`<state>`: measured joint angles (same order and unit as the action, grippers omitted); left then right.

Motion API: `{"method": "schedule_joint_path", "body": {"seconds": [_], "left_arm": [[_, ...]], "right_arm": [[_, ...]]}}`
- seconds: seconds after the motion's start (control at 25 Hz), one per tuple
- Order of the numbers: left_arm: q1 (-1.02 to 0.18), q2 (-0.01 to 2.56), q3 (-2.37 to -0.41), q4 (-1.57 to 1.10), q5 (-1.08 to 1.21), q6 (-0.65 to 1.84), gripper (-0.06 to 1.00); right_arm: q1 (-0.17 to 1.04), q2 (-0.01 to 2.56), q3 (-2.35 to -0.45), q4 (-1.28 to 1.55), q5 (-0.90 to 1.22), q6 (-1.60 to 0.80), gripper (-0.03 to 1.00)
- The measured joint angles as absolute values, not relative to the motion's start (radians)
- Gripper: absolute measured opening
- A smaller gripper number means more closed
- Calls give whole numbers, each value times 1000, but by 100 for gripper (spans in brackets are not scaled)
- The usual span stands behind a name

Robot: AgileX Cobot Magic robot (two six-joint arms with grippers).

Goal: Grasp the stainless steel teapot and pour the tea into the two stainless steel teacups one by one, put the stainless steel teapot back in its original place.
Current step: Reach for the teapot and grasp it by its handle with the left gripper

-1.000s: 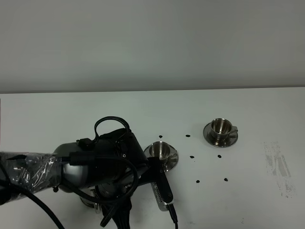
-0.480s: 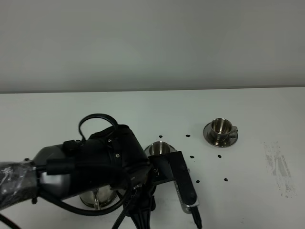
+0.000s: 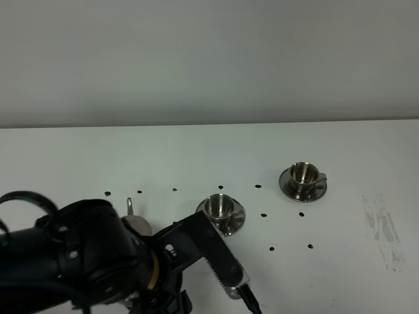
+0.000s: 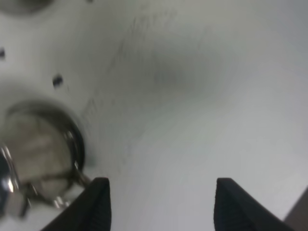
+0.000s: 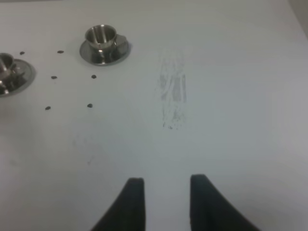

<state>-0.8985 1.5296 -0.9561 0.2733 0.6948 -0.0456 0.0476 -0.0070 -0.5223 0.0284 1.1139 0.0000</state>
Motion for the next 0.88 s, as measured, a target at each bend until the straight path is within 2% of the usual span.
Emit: {"method": "schedule_joint_path", "body": {"seconds": [0.32,0.64,0.88], "left_arm": [[-784,1464,-830,339,626,-444,50],[-764,1596,-801,325,381,-489,50],[-761,1667,-801,321,333,-489,50]], "right_arm": [[48,-7,-522,28,1114,0,23],[48,-7,-522,28,1113,0,23],[48,-7,-522,28,1113,0,23]]}}
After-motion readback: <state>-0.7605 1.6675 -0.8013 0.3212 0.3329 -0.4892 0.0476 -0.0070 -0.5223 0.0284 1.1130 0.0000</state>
